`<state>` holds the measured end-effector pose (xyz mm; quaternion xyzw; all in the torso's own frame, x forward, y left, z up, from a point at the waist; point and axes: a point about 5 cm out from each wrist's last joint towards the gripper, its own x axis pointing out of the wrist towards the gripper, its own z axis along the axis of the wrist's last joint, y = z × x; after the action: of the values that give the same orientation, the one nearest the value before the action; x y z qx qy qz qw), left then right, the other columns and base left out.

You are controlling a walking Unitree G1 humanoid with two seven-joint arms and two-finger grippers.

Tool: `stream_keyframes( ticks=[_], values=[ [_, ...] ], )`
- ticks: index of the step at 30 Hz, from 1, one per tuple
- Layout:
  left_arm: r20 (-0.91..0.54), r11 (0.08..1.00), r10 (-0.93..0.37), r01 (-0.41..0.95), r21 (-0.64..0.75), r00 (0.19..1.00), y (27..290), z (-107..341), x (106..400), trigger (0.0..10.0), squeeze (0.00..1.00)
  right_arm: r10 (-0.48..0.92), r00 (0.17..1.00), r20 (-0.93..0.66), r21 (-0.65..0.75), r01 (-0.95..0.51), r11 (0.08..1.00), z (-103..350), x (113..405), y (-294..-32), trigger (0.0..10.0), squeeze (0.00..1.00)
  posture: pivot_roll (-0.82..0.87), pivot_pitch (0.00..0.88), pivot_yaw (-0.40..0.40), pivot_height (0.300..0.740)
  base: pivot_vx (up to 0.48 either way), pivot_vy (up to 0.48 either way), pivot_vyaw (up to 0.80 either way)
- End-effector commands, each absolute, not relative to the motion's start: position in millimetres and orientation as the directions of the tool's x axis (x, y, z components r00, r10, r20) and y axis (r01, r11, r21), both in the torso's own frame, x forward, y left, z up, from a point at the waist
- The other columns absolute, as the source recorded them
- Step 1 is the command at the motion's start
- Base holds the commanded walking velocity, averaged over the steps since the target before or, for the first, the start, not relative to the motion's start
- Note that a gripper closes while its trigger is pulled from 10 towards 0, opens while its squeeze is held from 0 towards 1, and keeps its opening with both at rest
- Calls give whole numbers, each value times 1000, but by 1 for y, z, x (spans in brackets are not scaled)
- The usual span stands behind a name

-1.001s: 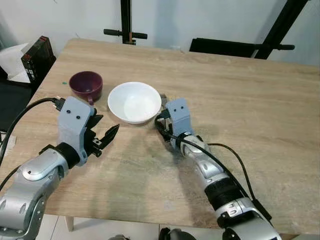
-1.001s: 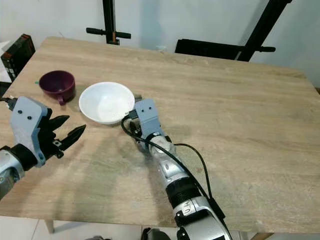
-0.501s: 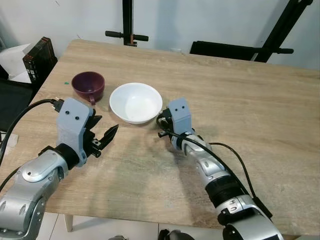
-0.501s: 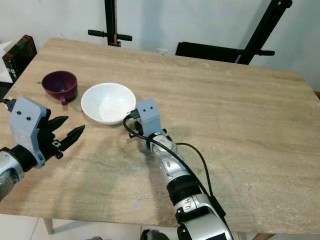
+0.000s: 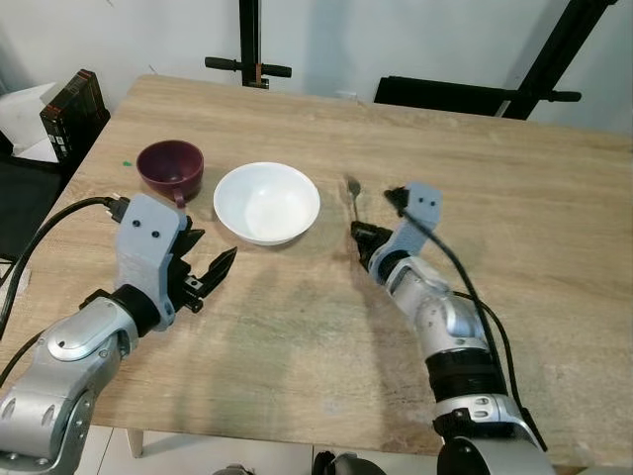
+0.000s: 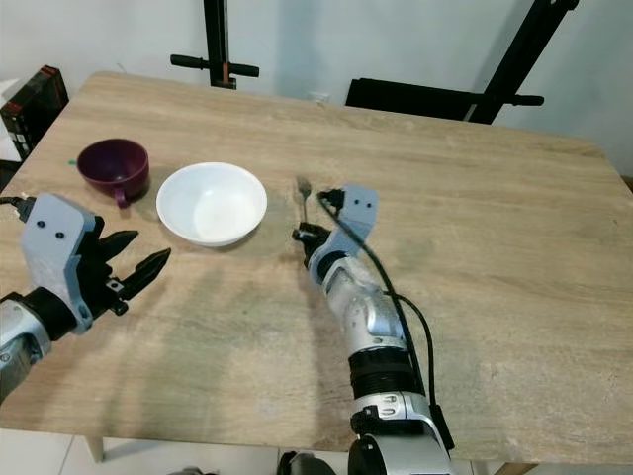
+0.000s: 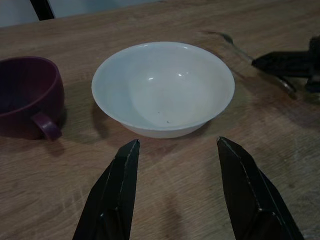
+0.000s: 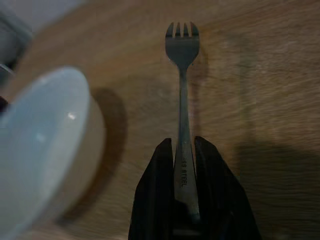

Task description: Setting the table

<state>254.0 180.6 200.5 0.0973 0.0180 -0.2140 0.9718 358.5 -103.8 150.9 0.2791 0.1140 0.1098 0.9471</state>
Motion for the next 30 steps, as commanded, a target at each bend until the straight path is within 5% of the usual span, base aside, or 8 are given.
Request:
stream_keyframes(
  ticks=[1,8,13,19,20,22,23,30],
  values=[
    [-84,886,-420,429,177,903,179,198,254,10000,0,273,946,-175,610,-114,784,146,355,-107,10000,0,15,66,-17,740,0,0,0],
    [-85,884,-424,433,177,902,177,197,254,10000,0,352,921,-168,830,-60,554,150,345,-97,10000,0,15,66,-17,740,0,0,0],
    [-87,884,-424,433,178,901,177,197,254,10000,0,368,922,-121,952,2,306,152,342,-88,10000,0,13,71,-20,740,0,0,0],
    [-89,883,-425,434,180,901,177,197,254,10000,0,352,923,-154,946,34,324,146,339,-87,10000,0,14,74,-18,740,0,0,0],
    [-90,882,-425,435,181,901,177,197,254,10000,0,370,908,-194,905,20,426,144,334,-84,10000,482,14,74,-18,740,0,0,0],
    [-90,882,-425,435,182,901,177,197,254,10000,0,375,904,-206,888,12,459,143,332,-83,10000,482,14,74,-18,740,0,0,0],
    [-90,882,-425,435,182,901,177,197,254,10000,0,382,900,-211,878,3,479,144,330,-83,10000,1000,14,74,-18,740,0,0,0],
    [-92,881,-427,437,179,899,175,196,254,10000,0,429,886,-176,851,-82,518,161,315,-80,10000,1000,5,78,-24,740,0,0,0]
  ],
)
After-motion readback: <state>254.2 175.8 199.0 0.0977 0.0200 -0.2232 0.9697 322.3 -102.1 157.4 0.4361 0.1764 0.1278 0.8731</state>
